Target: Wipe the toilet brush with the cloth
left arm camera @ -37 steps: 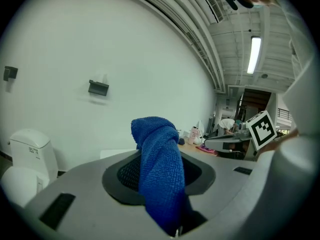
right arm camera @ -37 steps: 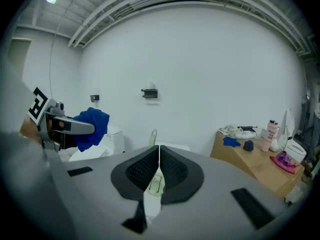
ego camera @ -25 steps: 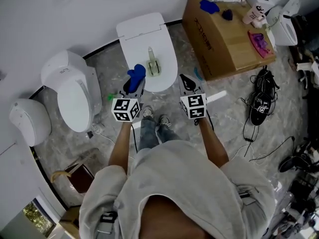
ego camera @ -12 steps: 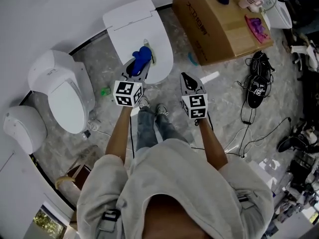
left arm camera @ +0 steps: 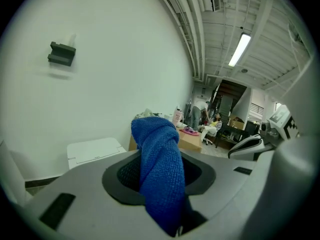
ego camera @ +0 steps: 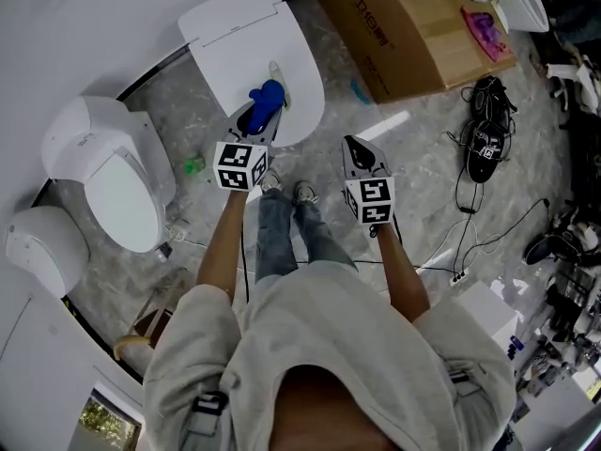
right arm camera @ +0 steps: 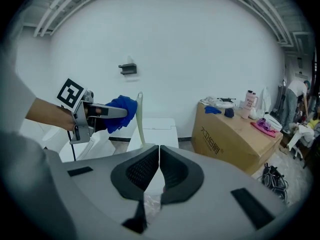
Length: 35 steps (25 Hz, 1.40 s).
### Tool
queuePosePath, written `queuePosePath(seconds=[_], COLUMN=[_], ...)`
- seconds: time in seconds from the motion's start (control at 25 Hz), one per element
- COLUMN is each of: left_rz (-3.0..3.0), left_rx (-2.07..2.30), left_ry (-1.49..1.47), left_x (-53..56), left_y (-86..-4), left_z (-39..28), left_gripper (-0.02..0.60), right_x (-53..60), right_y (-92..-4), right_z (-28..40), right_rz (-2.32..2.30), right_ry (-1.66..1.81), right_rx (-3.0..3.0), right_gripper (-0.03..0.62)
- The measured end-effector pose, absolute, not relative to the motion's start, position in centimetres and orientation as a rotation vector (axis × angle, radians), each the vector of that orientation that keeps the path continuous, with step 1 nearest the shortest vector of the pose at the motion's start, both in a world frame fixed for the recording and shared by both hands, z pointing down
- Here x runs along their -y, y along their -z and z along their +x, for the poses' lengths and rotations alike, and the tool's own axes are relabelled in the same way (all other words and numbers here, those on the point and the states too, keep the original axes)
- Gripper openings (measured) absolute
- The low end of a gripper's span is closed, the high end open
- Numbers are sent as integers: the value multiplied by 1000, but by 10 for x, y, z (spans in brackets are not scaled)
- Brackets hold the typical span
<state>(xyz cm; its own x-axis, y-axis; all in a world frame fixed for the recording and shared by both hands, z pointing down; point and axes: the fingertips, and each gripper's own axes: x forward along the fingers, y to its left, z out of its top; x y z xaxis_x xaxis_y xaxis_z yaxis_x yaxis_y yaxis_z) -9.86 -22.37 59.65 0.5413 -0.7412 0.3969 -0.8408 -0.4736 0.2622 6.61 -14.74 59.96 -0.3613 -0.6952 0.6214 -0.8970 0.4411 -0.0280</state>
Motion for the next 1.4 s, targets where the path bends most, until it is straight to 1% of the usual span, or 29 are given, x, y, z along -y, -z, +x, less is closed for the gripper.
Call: queuePosePath(seconds=[0.4, 1.04, 1.28, 1.4], left_rz=[2303, 2136, 2086, 2093], left_rx=[1220, 1198, 1177, 1181], left_ry=[-401, -464, -534, -547], left_x=[221, 225, 226, 221], left_y=[-654, -753, -772, -768], left_z=[-96, -104, -102, -101], left_gripper=[163, 163, 163, 163], right_x=[134, 112, 117, 117], right_y=[-617, -639, -632, -630], right_z=[65, 99, 108, 106], right_rz=[1330, 1379, 1386, 1372], right_ry=[-536, -584, -588, -585], right_rx=[2126, 2007, 2017, 2033], right_gripper=[32, 32, 32, 32])
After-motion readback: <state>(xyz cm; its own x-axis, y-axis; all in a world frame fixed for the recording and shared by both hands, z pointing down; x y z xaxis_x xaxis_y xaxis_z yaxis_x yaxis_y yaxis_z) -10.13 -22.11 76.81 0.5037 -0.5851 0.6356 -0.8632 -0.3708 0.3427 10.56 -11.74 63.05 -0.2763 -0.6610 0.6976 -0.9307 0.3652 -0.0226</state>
